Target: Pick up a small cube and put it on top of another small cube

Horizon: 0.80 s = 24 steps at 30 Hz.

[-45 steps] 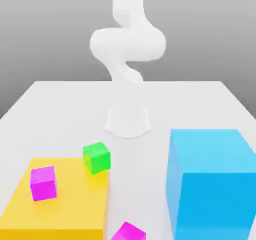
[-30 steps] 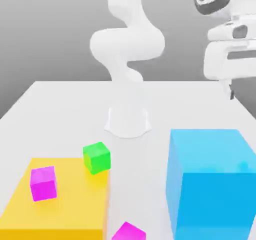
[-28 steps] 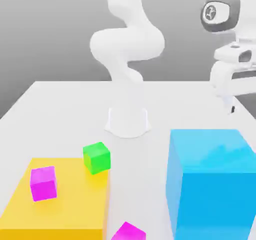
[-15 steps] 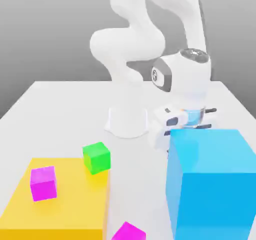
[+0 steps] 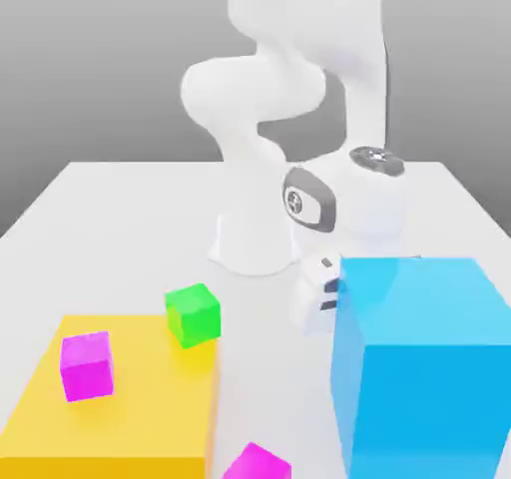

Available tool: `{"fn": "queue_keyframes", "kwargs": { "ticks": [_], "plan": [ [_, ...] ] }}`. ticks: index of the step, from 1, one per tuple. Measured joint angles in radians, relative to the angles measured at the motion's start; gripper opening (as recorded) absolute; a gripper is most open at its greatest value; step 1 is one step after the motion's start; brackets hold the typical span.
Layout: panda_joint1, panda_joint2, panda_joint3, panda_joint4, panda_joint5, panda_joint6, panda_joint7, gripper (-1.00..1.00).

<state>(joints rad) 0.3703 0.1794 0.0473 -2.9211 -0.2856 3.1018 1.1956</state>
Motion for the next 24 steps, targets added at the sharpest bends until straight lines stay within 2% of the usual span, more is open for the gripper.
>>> {"fn": "queue_keyframes", "kwargs": {
  "ticks": [4,7,12,17,24],
  "plan": [
    [-0.041,-0.132,0.098,-0.028,0.190,-0.104,-0.138,-1.00],
    [-0.008,-0.232,0.093,-0.047,0.302,-0.183,-0.217,-1.00],
    [0.122,-0.249,0.204,0.018,0.216,-0.214,-0.216,-1.00],
    [0.272,-0.258,0.295,0.175,0.242,-0.300,-0.233,-1.00],
    [0.106,-0.229,0.169,0.393,0.441,-0.386,-0.475,-1.00]
  ]
}}
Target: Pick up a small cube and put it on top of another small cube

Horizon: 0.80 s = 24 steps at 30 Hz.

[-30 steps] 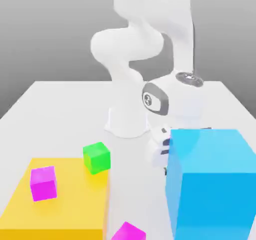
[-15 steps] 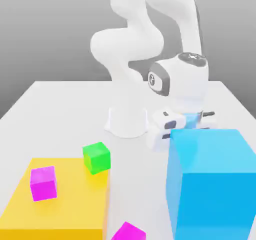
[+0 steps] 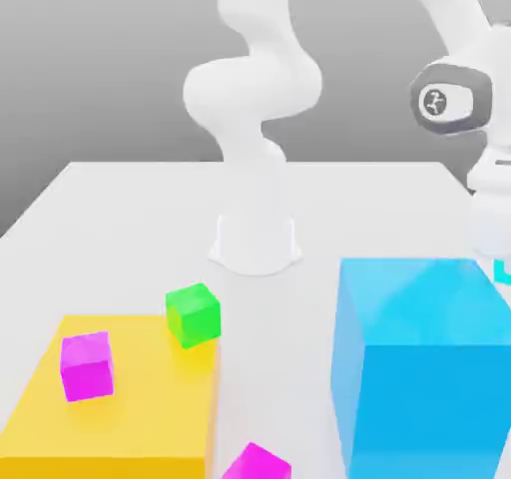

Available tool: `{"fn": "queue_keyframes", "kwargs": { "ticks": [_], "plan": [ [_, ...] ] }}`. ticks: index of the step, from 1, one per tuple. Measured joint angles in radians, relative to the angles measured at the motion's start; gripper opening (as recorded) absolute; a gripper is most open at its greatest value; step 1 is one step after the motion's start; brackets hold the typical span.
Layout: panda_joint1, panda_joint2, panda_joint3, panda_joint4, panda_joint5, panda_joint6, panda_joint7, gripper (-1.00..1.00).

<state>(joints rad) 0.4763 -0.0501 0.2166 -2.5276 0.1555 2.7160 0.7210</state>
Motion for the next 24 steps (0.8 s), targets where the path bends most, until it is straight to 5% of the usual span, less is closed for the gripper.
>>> {"fn": "queue_keyframes", "kwargs": {
  "ticks": [8,12,16,20,21,24],
  "plan": [
    [-0.214,0.049,-0.147,0.232,0.201,-0.090,-0.292,-1.00],
    [-0.344,0.128,-0.216,0.248,0.118,-0.123,-0.433,-1.00],
    [-0.392,0.239,-0.283,0.214,-0.078,-0.169,-0.542,-1.00],
    [-0.398,0.374,-0.286,0.208,-0.103,-0.072,-0.571,-1.00],
    [-0.401,0.397,-0.283,0.208,-0.102,-0.051,-0.573,1.00],
    [-0.401,0.397,-0.283,0.208,-0.102,-0.051,-0.573,1.00]
  ]
}}
